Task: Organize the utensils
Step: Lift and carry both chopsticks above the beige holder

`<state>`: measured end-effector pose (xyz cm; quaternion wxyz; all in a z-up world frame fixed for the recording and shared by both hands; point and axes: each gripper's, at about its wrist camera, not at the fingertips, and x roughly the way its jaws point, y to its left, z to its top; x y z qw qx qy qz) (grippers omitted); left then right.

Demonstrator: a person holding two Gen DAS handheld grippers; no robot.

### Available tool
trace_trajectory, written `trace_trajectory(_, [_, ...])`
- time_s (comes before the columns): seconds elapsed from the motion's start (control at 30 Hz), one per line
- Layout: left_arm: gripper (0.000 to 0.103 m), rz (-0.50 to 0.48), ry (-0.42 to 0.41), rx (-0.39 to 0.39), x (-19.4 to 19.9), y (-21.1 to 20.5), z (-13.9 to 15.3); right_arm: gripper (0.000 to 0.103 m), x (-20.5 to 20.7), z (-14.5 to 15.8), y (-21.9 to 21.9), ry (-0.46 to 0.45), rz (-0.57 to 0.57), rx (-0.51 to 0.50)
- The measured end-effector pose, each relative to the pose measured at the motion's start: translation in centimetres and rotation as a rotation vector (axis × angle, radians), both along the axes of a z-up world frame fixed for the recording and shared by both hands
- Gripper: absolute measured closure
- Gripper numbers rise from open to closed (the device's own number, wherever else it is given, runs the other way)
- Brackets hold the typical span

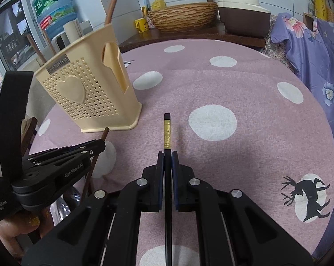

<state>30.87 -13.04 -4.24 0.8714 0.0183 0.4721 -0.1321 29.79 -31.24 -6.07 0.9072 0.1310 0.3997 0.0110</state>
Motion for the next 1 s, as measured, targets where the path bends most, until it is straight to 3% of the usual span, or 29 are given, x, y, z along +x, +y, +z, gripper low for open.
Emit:
trace_trajectory(0.2, [0.095,-0.019,-0.073,-0.107,-2.4,1.6,4.0,0.095,-1.7,3.0,0.2,-0.072,0.038,0.043])
trace_trajectory(0.53, [0.095,-0.054,-0.209,-0.242,-6.2,4.3,9.8,0.095,-5.7,10.6,2.1,-0.253,0.134,0.056])
trace_trajectory(0.7, [0.095,-0.056,-0.272,-0.256,-7.5,5.0,11.5,0.095,-6.6,13.5,2.6,-0.306,0.156,0.052])
trace_trajectory(1.0, [0.095,-0.038,-0.314,-0.266,-7.7,6.3,12.8,0.095,-6.0,15.8,3.8,-0.338,0.174,-0.020])
